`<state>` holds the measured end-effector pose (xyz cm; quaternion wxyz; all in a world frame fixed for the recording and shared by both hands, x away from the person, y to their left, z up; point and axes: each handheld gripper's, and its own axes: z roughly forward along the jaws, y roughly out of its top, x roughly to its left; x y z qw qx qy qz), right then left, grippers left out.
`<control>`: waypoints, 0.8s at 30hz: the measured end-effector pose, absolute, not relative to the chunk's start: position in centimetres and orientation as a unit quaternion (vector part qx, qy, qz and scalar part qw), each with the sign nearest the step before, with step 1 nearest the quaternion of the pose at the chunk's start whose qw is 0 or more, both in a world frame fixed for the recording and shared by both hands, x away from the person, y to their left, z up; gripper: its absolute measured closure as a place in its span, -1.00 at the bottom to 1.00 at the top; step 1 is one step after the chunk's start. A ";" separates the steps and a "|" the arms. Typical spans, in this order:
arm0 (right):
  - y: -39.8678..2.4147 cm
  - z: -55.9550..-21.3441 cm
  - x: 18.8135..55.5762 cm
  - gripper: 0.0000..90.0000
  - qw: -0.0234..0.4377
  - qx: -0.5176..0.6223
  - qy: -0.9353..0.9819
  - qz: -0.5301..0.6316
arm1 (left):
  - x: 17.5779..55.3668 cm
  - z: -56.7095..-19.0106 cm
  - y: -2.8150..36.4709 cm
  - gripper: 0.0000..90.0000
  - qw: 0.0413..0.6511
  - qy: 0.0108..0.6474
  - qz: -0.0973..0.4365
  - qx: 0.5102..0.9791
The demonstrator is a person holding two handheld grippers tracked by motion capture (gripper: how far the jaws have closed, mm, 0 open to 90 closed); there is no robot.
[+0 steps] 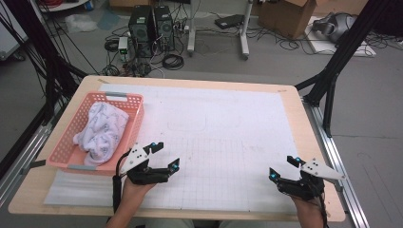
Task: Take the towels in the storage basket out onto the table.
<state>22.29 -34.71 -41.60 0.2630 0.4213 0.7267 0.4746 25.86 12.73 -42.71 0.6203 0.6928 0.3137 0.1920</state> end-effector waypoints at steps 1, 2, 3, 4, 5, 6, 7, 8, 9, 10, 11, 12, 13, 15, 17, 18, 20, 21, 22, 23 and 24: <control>-34.7 -41.6 22.2 -0.67 0.266 0.421 0.726 0.474 | 25.8 -42.6 12.7 -0.63 0.621 0.313 0.193 0.693; -34.7 -41.5 22.2 -0.67 0.268 0.423 0.726 0.472 | 25.7 -42.6 12.7 -0.63 0.620 0.312 0.191 0.694; -34.7 -41.4 22.2 -0.67 0.268 0.424 0.725 0.472 | 25.7 -42.5 12.6 -0.64 0.621 0.314 0.188 0.693; -34.7 -41.4 22.2 -0.67 0.266 0.425 0.725 0.473 | 25.7 -42.4 12.6 -0.64 0.620 0.314 0.187 0.694; -34.6 -41.4 22.2 -0.67 0.265 0.425 0.724 0.474 | 25.6 -42.3 12.6 -0.64 0.619 0.316 0.189 0.694; -34.6 -41.4 22.2 -0.67 0.263 0.425 0.725 0.474 | 25.6 -42.2 12.6 -0.65 0.620 0.315 0.187 0.694; -34.6 -41.5 22.2 -0.67 0.260 0.427 0.726 0.473 | 25.7 -42.1 12.6 -0.65 0.623 0.313 0.182 0.693; -34.6 -41.6 22.3 -0.67 0.262 0.424 0.728 0.472 | 25.6 -42.0 12.6 -0.65 0.625 0.312 0.178 0.693; -34.5 -41.6 22.2 -0.67 0.259 0.426 0.729 0.469 | 25.7 -41.9 12.7 -0.65 0.626 0.312 0.176 0.693; -34.5 -41.6 22.3 -0.67 0.263 0.422 0.730 0.468 | 25.7 -41.8 12.7 -0.65 0.629 0.313 0.173 0.690; -34.5 -41.6 22.3 -0.67 0.264 0.422 0.731 0.466 | 25.7 -41.7 12.7 -0.65 0.635 0.310 0.172 0.687; -34.5 -41.6 22.3 -0.67 0.268 0.421 0.733 0.463 | 25.7 -41.6 12.8 -0.65 0.641 0.308 0.175 0.681; -34.5 -41.6 22.3 -0.67 0.268 0.420 0.735 0.460 | 25.7 -41.5 12.9 -0.64 0.649 0.304 0.173 0.676; -34.6 -41.7 22.4 -0.67 0.263 0.421 0.736 0.460 | 25.7 -41.3 13.2 -0.64 0.654 0.299 0.175 0.673; -34.6 -41.7 22.4 -0.67 0.262 0.423 0.733 0.463 | 25.7 -41.2 13.4 -0.64 0.654 0.298 0.182 0.671; -34.7 -41.7 22.4 -0.67 0.264 0.424 0.733 0.462 | 25.7 -41.1 13.4 -0.64 0.657 0.299 0.184 0.667; -34.7 -41.7 22.4 -0.67 0.264 0.426 0.731 0.463 | 25.7 -40.8 13.6 -0.64 0.658 0.300 0.181 0.667; -34.7 -41.7 22.4 -0.67 0.264 0.424 0.732 0.462 | 25.8 -40.7 13.6 -0.63 0.658 0.305 0.177 0.665; -34.7 -41.7 22.4 -0.67 0.267 0.423 0.733 0.461 | 25.8 -40.5 13.6 -0.62 0.655 0.308 0.173 0.668; -34.7 -41.7 22.4 -0.67 0.269 0.424 0.732 0.460 | 25.9 -40.4 13.7 -0.59 0.651 0.308 0.173 0.672; -34.7 -41.6 22.4 -0.67 0.270 0.424 0.732 0.460 | 25.9 -40.2 13.7 -0.58 0.649 0.309 0.174 0.673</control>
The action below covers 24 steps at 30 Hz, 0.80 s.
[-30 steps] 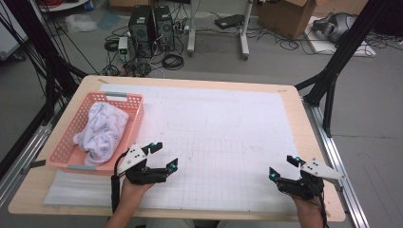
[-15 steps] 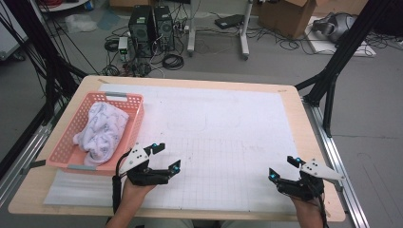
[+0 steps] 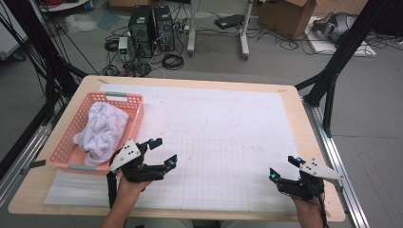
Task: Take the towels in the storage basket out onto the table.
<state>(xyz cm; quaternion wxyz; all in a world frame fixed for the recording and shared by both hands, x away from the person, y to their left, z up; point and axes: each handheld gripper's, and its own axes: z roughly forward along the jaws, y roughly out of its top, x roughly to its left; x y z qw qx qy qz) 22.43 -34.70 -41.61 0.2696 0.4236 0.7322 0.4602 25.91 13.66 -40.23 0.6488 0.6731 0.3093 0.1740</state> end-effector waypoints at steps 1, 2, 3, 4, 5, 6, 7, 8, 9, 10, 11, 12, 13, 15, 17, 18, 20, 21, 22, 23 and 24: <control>-34.6 -41.6 22.5 -0.67 0.274 0.424 0.730 0.461 | 26.0 -40.0 13.7 -0.58 0.648 0.309 0.174 0.674; -34.6 -41.5 22.5 -0.67 0.275 0.424 0.730 0.460 | 26.0 -39.8 13.8 -0.58 0.649 0.310 0.175 0.673; -34.5 -41.5 22.5 -0.67 0.275 0.424 0.731 0.459 | 26.0 -39.5 13.9 -0.58 0.649 0.310 0.176 0.672; -34.5 -41.5 22.6 -0.67 0.274 0.421 0.734 0.457 | 26.0 -39.2 14.0 -0.58 0.651 0.311 0.176 0.669; -34.4 -41.6 22.6 -0.67 0.274 0.421 0.735 0.456 | 26.1 -38.9 14.1 -0.58 0.652 0.312 0.177 0.667; -34.3 -41.6 22.7 -0.67 0.270 0.419 0.738 0.454 | 26.0 -38.6 14.3 -0.58 0.653 0.312 0.180 0.666; -34.2 -41.6 22.7 -0.67 0.267 0.421 0.739 0.452 | 26.0 -38.3 14.6 -0.58 0.654 0.312 0.185 0.664; -34.1 -41.6 22.7 -0.67 0.268 0.420 0.740 0.452 | 26.0 -38.0 14.8 -0.58 0.656 0.311 0.186 0.662; -34.0 -41.6 22.7 -0.67 0.265 0.420 0.740 0.454 | 26.0 -37.7 15.1 -0.57 0.659 0.312 0.186 0.658; -34.0 -41.6 22.8 -0.67 0.264 0.421 0.739 0.455 | 26.1 -37.5 15.3 -0.57 0.661 0.315 0.189 0.654; -33.9 -41.6 22.8 -0.67 0.263 0.419 0.740 0.456 | 26.1 -37.3 15.6 -0.57 0.661 0.317 0.193 0.652; -33.9 -41.6 22.8 -0.67 0.265 0.418 0.740 0.455 | 26.1 -37.1 15.9 -0.57 0.662 0.320 0.194 0.649; -33.9 -41.6 22.9 -0.67 0.263 0.418 0.740 0.456 | 26.2 -36.9 16.2 -0.58 0.664 0.323 0.191 0.646; -33.9 -41.7 22.9 -0.67 0.261 0.419 0.740 0.457 | 26.3 -36.5 16.8 -0.59 0.662 0.326 0.188 0.648; -34.0 -41.7 22.9 -0.67 0.260 0.421 0.740 0.456 | 26.3 -36.1 17.2 -0.59 0.657 0.331 0.188 0.650; -34.0 -41.7 22.9 -0.67 0.261 0.421 0.740 0.455 | 26.4 -36.0 17.5 -0.59 0.655 0.333 0.189 0.651; -34.0 -41.7 22.9 -0.67 0.261 0.424 0.739 0.455 | 26.5 -35.8 17.9 -0.59 0.653 0.339 0.192 0.650; -34.1 -41.7 22.9 -0.67 0.262 0.424 0.738 0.455 | 26.5 -35.7 18.2 -0.59 0.652 0.342 0.192 0.649; -34.1 -41.7 22.9 -0.67 0.262 0.425 0.737 0.455 | 26.6 -35.6 18.4 -0.59 0.653 0.345 0.192 0.646; -34.1 -41.7 22.9 -0.67 0.261 0.426 0.737 0.455 | 26.6 -35.5 18.7 -0.60 0.651 0.345 0.194 0.647; -34.1 -41.7 22.8 -0.67 0.260 0.425 0.738 0.455 | 26.7 -35.3 18.9 -0.59 0.649 0.347 0.197 0.648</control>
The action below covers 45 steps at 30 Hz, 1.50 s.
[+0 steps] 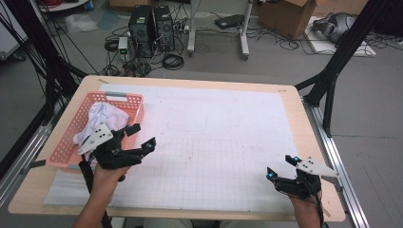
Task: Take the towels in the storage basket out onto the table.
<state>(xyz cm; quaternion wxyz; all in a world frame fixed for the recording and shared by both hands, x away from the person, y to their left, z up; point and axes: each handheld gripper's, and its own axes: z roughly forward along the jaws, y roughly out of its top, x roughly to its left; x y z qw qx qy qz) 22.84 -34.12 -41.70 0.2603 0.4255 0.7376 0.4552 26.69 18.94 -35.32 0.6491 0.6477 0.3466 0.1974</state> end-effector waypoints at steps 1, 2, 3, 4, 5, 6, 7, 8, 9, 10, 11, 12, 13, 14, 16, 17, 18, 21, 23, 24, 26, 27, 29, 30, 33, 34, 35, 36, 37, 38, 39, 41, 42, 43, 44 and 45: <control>-34.1 -41.7 22.8 -0.67 0.260 0.425 0.738 0.456 | 26.7 -35.2 19.2 -0.59 0.646 0.347 0.200 0.649; -34.1 -41.7 22.8 -0.67 0.259 0.425 0.738 0.455 | 26.8 -35.0 19.4 -0.60 0.644 0.350 0.202 0.650; -34.2 -41.7 22.9 -0.67 0.260 0.424 0.739 0.455 | 26.9 -34.8 19.7 -0.59 0.641 0.350 0.202 0.652; -34.1 -41.8 22.9 -0.67 0.259 0.426 0.738 0.455 | 27.0 -34.7 20.0 -0.59 0.639 0.352 0.201 0.654; -34.2 -41.8 22.9 -0.67 0.260 0.425 0.739 0.454 | 27.2 -34.6 20.3 -0.59 0.638 0.354 0.199 0.655; -34.2 -41.8 22.9 -0.67 0.259 0.424 0.740 0.454 | 27.4 -34.4 20.7 -0.59 0.636 0.355 0.197 0.656; -34.2 -41.8 22.9 -0.67 0.259 0.425 0.740 0.453 | 27.5 -34.3 21.0 -0.59 0.634 0.357 0.197 0.657; -34.2 -41.9 23.0 -0.67 0.260 0.425 0.740 0.453 | 27.6 -34.1 21.3 -0.59 0.631 0.359 0.199 0.658; -34.1 -41.9 23.0 -0.67 0.258 0.426 0.740 0.452 | 27.7 -34.0 21.7 -0.59 0.631 0.362 0.200 0.657; -34.1 -41.9 23.0 -0.67 0.256 0.429 0.740 0.451 | 27.8 -33.9 22.0 -0.59 0.630 0.364 0.202 0.655; -34.1 -41.9 23.0 -0.67 0.258 0.427 0.740 0.451 | 28.0 -33.8 22.3 -0.59 0.628 0.368 0.206 0.654; -34.1 -42.0 23.1 -0.67 0.258 0.426 0.741 0.450 | 28.1 -33.7 22.7 -0.59 0.626 0.371 0.208 0.653; -34.1 -42.0 23.1 -0.67 0.257 0.427 0.742 0.449 | 28.2 -33.6 23.0 -0.59 0.623 0.374 0.212 0.653; -34.1 -42.0 23.0 -0.67 0.257 0.427 0.741 0.450 | 28.4 -33.5 23.4 -0.59 0.619 0.378 0.216 0.654; -34.1 -41.9 23.0 -0.67 0.259 0.426 0.741 0.451 | 28.9 -33.4 24.1 -0.59 0.609 0.388 0.218 0.656; -34.1 -42.0 23.0 -0.67 0.258 0.427 0.740 0.451 | 29.1 -33.4 24.5 -0.59 0.603 0.391 0.219 0.659; -34.1 -42.0 23.0 -0.67 0.258 0.428 0.739 0.452 | 29.4 -33.4 24.9 -0.59 0.596 0.398 0.220 0.661; -34.1 -41.9 23.0 -0.67 0.258 0.427 0.740 0.452 | 30.2 -33.4 26.0 -0.60 0.576 0.415 0.231 0.665; -34.1 -41.9 23.0 -0.67 0.258 0.427 0.740 0.451 | 30.8 -33.5 26.7 -0.60 0.563 0.425 0.235 0.669; -34.1 -42.0 23.0 -0.67 0.257 0.428 0.740 0.451 | 31.0 -33.6 27.0 -0.60 0.557 0.431 0.236 0.670; -34.1 -42.0 23.0 -0.67 0.255 0.429 0.740 0.451 | 31.5 -33.9 27.6 -0.61 0.541 0.444 0.240 0.673; -34.1 -42.0 23.0 -0.67 0.255 0.429 0.740 0.451 | 31.6 -34.0 27.9 -0.62 0.534 0.450 0.243 0.673; -34.1 -42.0 23.0 -0.67 0.254 0.431 0.739 0.451 | 32.0 -34.4 28.3 -0.62 0.523 0.459 0.247 0.675; -34.1 -42.1 23.0 -0.67 0.254 0.431 0.740 0.450 | 32.1 -34.6 28.5 -0.62 0.515 0.462 0.251 0.677; -34.1 -42.1 23.1 -0.67 0.255 0.429 0.741 0.449 | 32.6 -35.1 29.1 -0.62 0.497 0.479 0.257 0.676; -34.0 -42.1 23.1 -0.67 0.255 0.430 0.741 0.449 | 32.7 -35.2 29.3 -0.62 0.491 0.483 0.256 0.679; -34.0 -42.1 23.0 -0.67 0.255 0.431 0.741 0.448 | 32.9 -35.4 29.5 -0.62 0.487 0.486 0.253 0.680; -34.0 -42.1 23.0 -0.67 0.256 0.430 0.741 0.447 | 33.0 -35.5 29.6 -0.62 0.484 0.486 0.250 0.683; -34.0 -42.1 23.0 -0.67 0.257 0.429 0.741 0.447 | 33.1 -35.6 29.8 -0.62 0.478 0.487 0.251 0.687; -34.0 -42.1 23.0 -0.67 0.257 0.429 0.741 0.447 | 33.3 -35.7 29.9 -0.62 0.472 0.490 0.254 0.688; -34.0 -42.1 23.0 -0.67 0.257 0.430 0.741 0.447 | 33.4 -35.8 30.1 -0.62 0.465 0.493 0.255 0.689; -34.0 -42.1 23.1 -0.67 0.257 0.428 0.743 0.446 | 33.8 -36.1 30.4 -0.62 0.452 0.502 0.256 0.691; -33.9 -42.1 23.1 -0.67 0.257 0.429 0.743 0.445 | 34.0 -36.2 30.6 -0.62 0.443 0.507 0.257 0.693; -33.9 -42.1 23.1 -0.67 0.256 0.428 0.743 0.446 | 34.2 -36.4 30.7 -0.62 0.434 0.512 0.257 0.695; -33.9 -42.1 23.1 -0.67 0.256 0.426 0.745 0.444 | 34.4 -36.7 30.8 -0.62 0.424 0.517 0.256 0.698; -33.9 -42.1 23.1 -0.67 0.256 0.427 0.745 0.444 | 34.5 -36.9 30.9 -0.62 0.415 0.524 0.255 0.699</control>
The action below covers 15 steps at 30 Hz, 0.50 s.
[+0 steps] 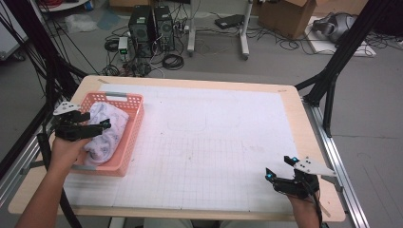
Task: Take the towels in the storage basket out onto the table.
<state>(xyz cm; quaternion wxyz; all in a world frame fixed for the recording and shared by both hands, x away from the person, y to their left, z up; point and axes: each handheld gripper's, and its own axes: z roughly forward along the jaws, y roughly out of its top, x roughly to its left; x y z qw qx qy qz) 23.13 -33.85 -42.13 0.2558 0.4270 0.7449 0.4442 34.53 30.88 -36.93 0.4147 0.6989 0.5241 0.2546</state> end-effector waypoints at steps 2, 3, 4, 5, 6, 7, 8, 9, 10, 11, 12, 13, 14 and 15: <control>-33.9 -42.1 23.2 -0.67 0.256 0.426 0.746 0.444 | 34.8 -37.4 31.1 -0.61 0.396 0.542 0.256 0.696; -33.9 -42.2 23.2 -0.67 0.257 0.425 0.746 0.444 | 34.9 -37.6 31.1 -0.60 0.390 0.547 0.255 0.695; -33.9 -42.2 23.2 -0.67 0.257 0.425 0.746 0.444 | 35.0 -37.8 31.1 -0.59 0.387 0.551 0.253 0.695; -33.9 -42.2 23.2 -0.67 0.256 0.425 0.746 0.444 | 35.1 -38.0 31.2 -0.60 0.382 0.552 0.251 0.698; -33.9 -42.2 23.2 -0.67 0.257 0.426 0.745 0.444 | 35.2 -38.2 31.2 -0.60 0.375 0.557 0.249 0.698; -34.0 -42.2 23.2 -0.67 0.256 0.426 0.746 0.443 | 35.3 -38.4 31.2 -0.60 0.369 0.562 0.249 0.697; -34.0 -42.2 23.2 -0.67 0.257 0.425 0.746 0.443 | 35.5 -38.6 31.2 -0.60 0.361 0.567 0.247 0.698; -34.0 -42.2 23.2 -0.67 0.256 0.426 0.746 0.443 | 35.6 -38.8 31.2 -0.60 0.354 0.572 0.242 0.699; -33.9 -42.1 23.1 -0.67 0.256 0.428 0.745 0.443 | 35.8 -39.0 31.2 -0.60 0.347 0.577 0.236 0.700; -34.0 -42.1 23.1 -0.67 0.258 0.427 0.744 0.444 | 36.0 -39.3 31.1 -0.60 0.340 0.582 0.230 0.702; -34.0 -42.1 23.1 -0.67 0.258 0.428 0.744 0.444 | 36.1 -39.5 31.0 -0.61 0.336 0.584 0.223 0.705; -34.0 -42.1 23.1 -0.67 0.259 0.427 0.744 0.444 | 36.2 -39.6 31.0 -0.63 0.333 0.584 0.219 0.707; -34.0 -42.1 23.1 -0.67 0.258 0.428 0.744 0.444 | 36.3 -39.8 30.9 -0.63 0.332 0.582 0.215 0.710; -34.0 -42.1 23.1 -0.67 0.258 0.427 0.744 0.444 | 36.4 -39.9 30.9 -0.64 0.330 0.582 0.211 0.713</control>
